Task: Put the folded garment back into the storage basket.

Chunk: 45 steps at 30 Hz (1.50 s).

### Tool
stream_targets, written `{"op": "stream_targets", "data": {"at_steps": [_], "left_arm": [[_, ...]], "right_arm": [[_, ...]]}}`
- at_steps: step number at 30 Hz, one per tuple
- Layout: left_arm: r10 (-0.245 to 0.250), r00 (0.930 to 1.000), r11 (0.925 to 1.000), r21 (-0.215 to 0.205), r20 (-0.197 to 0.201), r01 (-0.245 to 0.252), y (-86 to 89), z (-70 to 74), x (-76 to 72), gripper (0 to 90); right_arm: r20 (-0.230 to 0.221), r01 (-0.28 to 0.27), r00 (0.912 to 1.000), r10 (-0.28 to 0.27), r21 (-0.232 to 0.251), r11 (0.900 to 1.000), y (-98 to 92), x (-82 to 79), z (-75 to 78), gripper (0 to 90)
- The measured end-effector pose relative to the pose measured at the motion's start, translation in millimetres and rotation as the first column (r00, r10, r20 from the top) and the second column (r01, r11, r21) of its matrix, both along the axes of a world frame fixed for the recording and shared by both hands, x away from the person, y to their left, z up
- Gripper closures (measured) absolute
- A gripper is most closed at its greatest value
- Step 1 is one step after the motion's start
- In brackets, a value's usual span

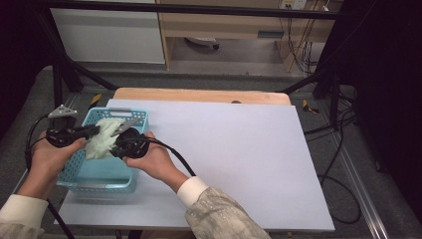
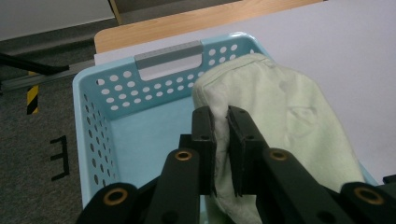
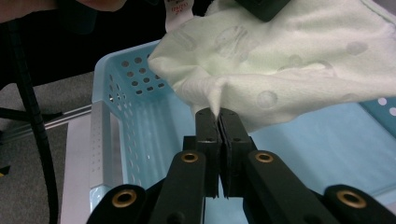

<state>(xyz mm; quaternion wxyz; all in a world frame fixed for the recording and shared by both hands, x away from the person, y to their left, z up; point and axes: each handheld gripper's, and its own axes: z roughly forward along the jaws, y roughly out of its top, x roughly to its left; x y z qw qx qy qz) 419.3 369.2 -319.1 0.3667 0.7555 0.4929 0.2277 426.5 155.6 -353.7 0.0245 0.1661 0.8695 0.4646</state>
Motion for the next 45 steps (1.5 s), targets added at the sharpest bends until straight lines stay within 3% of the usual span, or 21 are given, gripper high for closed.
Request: {"op": "stream_targets", "data": {"at_steps": [28, 43, 45], "left_arm": [[-0.002, 0.9998, 1.0000, -0.002, -0.020, 0.002, 0.7, -10.0, -1.1, 82.0], [0.001, 0.9981, 1.0000, 0.008, -0.062, 0.000, 2.6, -23.4, 4.1, 81.6], [-0.008, 0.9973, 1.0000, 0.003, -0.073, 0.009, 1.3, -26.2, 6.3, 79.3]], "right_arm": [[-0.010, -0.017, 0.9998, 0.017, -0.021, 1.000, 4.0, -2.8, -9.6, 88.3], [-0.039, -0.014, 0.9991, 0.012, -0.045, 0.999, 7.1, -0.8, -17.8, 88.1], [-0.056, -0.010, 0.9984, 0.007, -0.054, 0.999, 7.1, 0.3, -18.8, 83.9]]}}
